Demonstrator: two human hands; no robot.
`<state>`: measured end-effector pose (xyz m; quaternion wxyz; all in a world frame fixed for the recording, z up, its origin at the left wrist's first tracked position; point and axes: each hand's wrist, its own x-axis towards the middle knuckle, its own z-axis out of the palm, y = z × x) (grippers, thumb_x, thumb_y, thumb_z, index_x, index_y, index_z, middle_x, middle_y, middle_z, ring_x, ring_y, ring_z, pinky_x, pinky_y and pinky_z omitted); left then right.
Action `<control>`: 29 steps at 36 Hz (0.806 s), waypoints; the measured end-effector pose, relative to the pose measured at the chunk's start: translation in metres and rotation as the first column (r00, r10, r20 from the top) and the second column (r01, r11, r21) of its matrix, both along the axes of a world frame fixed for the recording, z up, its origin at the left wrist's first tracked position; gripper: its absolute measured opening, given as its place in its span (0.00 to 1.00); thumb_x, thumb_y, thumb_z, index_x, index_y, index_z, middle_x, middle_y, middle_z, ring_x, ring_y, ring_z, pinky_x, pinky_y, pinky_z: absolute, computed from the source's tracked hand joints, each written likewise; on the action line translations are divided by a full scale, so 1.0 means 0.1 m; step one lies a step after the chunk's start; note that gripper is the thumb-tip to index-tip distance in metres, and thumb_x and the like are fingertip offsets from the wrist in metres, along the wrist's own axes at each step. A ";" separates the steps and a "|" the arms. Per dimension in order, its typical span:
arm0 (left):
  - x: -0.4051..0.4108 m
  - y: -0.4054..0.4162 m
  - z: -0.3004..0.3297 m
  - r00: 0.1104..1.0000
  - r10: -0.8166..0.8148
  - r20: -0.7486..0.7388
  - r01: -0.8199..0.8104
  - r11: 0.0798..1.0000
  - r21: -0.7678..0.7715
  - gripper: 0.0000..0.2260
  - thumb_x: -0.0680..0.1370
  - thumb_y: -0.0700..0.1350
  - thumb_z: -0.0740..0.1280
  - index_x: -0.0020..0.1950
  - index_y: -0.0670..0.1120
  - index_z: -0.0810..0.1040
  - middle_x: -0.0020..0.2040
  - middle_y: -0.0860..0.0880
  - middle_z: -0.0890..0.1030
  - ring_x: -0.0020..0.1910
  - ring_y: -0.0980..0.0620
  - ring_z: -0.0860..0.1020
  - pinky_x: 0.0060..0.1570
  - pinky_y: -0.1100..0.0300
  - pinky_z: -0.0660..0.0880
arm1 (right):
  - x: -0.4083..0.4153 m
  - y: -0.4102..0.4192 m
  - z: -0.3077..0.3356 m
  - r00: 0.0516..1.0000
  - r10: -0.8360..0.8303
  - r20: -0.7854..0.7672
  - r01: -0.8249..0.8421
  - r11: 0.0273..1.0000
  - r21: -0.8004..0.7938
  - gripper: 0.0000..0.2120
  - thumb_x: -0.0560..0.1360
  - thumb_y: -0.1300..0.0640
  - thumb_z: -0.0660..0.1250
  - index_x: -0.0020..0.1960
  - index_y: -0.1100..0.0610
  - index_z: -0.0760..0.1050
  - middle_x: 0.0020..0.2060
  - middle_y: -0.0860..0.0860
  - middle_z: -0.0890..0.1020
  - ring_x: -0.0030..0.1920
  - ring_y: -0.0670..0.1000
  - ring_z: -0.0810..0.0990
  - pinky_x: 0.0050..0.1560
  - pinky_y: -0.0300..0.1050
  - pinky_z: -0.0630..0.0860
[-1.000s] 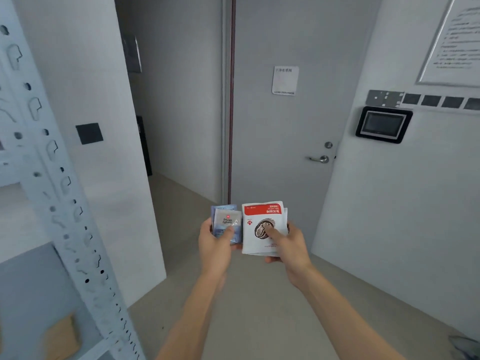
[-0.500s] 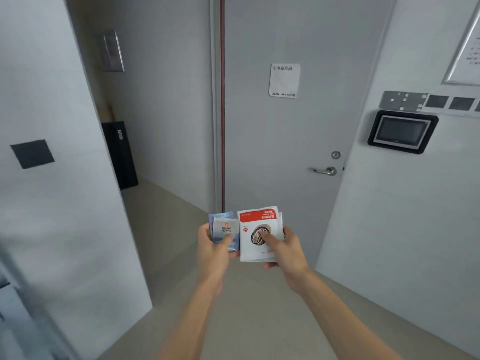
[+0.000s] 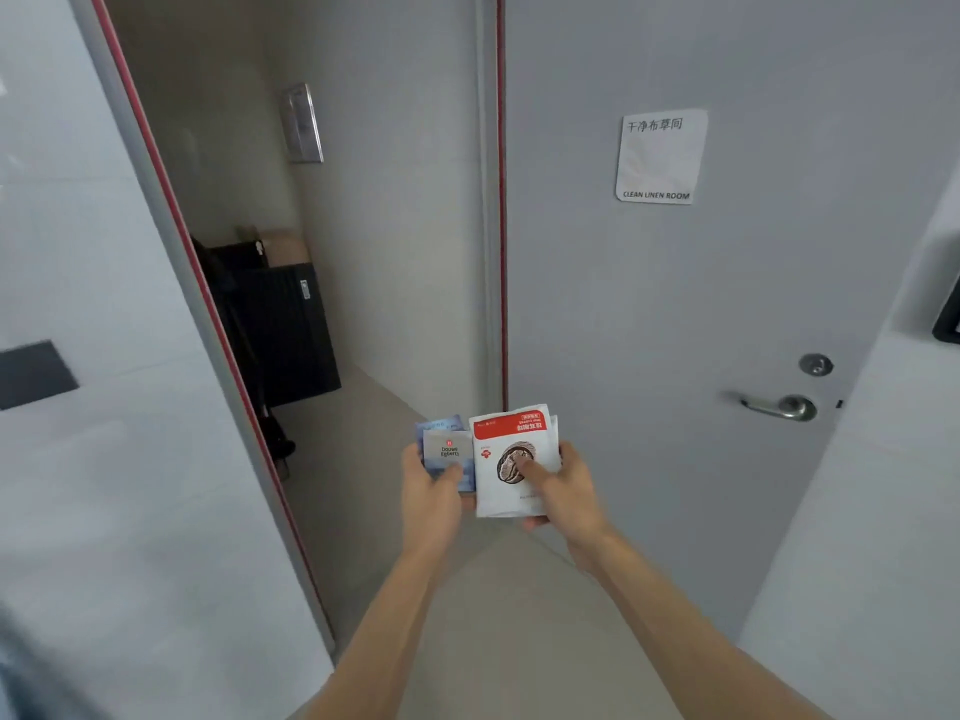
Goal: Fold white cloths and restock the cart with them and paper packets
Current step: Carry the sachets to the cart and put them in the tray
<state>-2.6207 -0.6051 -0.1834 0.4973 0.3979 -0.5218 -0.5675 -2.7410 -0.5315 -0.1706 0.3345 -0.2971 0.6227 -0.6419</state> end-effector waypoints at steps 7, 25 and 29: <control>-0.25 -0.88 -0.04 0.991 0.135 -0.001 -0.135 0.990 -0.039 0.17 0.80 0.36 0.65 0.66 0.51 0.67 0.55 0.55 0.78 0.47 0.58 0.81 0.37 0.62 0.81 | -0.35 -0.96 0.05 0.993 0.114 0.028 -0.113 0.993 -0.035 0.09 0.78 0.59 0.69 0.56 0.58 0.71 0.47 0.57 0.84 0.35 0.53 0.84 0.21 0.42 0.73; -0.56 -4.10 0.10 0.979 0.174 -0.103 -0.179 0.983 -0.041 0.17 0.81 0.35 0.65 0.67 0.48 0.69 0.57 0.52 0.78 0.52 0.52 0.81 0.40 0.58 0.83 | -0.94 -4.19 0.15 0.989 0.147 -0.014 -0.147 0.988 -0.049 0.11 0.77 0.56 0.71 0.57 0.57 0.75 0.46 0.53 0.86 0.41 0.54 0.86 0.27 0.44 0.77; -0.71 -4.73 0.22 0.977 0.191 -0.097 -0.197 0.979 -0.051 0.18 0.81 0.34 0.64 0.69 0.45 0.68 0.59 0.49 0.77 0.53 0.52 0.80 0.36 0.63 0.81 | -1.06 -4.80 0.28 0.990 0.137 -0.023 -0.138 0.988 -0.065 0.09 0.77 0.58 0.70 0.56 0.58 0.76 0.46 0.54 0.86 0.35 0.48 0.85 0.26 0.43 0.77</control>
